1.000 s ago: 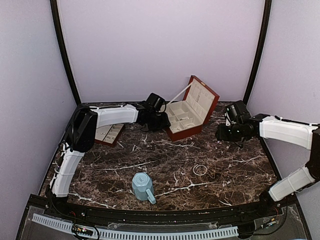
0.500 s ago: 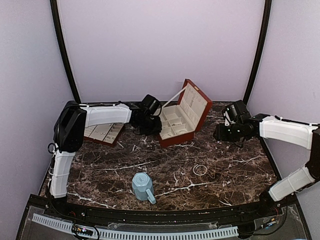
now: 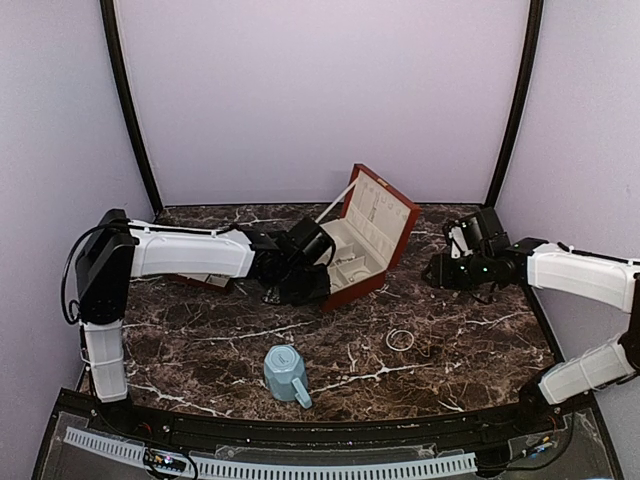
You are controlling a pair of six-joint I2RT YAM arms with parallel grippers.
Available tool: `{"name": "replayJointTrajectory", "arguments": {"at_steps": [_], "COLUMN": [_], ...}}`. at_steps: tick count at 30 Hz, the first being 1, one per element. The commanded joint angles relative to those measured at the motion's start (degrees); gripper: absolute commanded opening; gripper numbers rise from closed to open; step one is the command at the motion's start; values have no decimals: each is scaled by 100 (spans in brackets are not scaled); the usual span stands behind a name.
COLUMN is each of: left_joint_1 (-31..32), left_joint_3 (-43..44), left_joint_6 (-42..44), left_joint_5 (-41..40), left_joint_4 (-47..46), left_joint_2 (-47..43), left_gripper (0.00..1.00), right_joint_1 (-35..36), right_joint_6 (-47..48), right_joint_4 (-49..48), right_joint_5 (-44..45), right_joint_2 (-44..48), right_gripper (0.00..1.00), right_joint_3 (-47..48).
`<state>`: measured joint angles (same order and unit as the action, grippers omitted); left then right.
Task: Organize the mixed jewelry
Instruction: Move the jewelry box to the center of the board, then pick up the bangle from the center of the board.
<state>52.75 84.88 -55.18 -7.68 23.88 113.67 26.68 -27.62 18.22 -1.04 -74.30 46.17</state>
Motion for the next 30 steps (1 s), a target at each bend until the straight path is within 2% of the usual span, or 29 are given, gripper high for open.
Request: {"name": "replayJointTrajectory", "arguments": {"at_steps": [1, 5, 7, 8, 12, 16, 22, 23, 27, 30], "left_joint_1": [473, 752, 832, 850, 864, 642, -485, -854, -2035, -2750], "left_joint_3": [-407, -429, -485, -539, -760, -933, -1460, -1548, -1705, -1608], "left_joint_6": [-620, -854, -949, -967, -861, -339, 1107, 1269, 2249, 3288], "left_joint_5": [-74, -495, -600, -705, -1097, -1289, -540, -233, 873, 1210], "left_joint_4": [-145, -68, -65, -102, -190, -95, -327, -387, -562, -569], "left_joint_2": [-483, -660, -798, -862, -1333, -2016, -2854, -2918, -3103, -3066], "left_gripper": [33, 35, 39, 45, 58, 75, 90, 91, 92, 92], "right_joint_1": [11, 33, 51, 71, 211, 504, 989, 1075, 1386, 1638], "right_joint_6": [83, 63, 44, 49, 24, -272, -1145, -1326, -2266, -2907], "right_joint_4": [-83, -27, -38, -39, 50, 135, 339, 374, 365, 417], "right_joint_5": [-418, -631, -743, -795, -822, -617, -37, 54, 388, 640], "right_joint_2": [187, 236, 248, 243, 195, 126, -198, -286, -711, -994], "right_gripper": [52, 52, 52, 52, 53, 53, 53, 53, 52, 52], "right_joint_3": [-186, -271, -313, -322, -307, -276, -49, 8, 192, 356]}}
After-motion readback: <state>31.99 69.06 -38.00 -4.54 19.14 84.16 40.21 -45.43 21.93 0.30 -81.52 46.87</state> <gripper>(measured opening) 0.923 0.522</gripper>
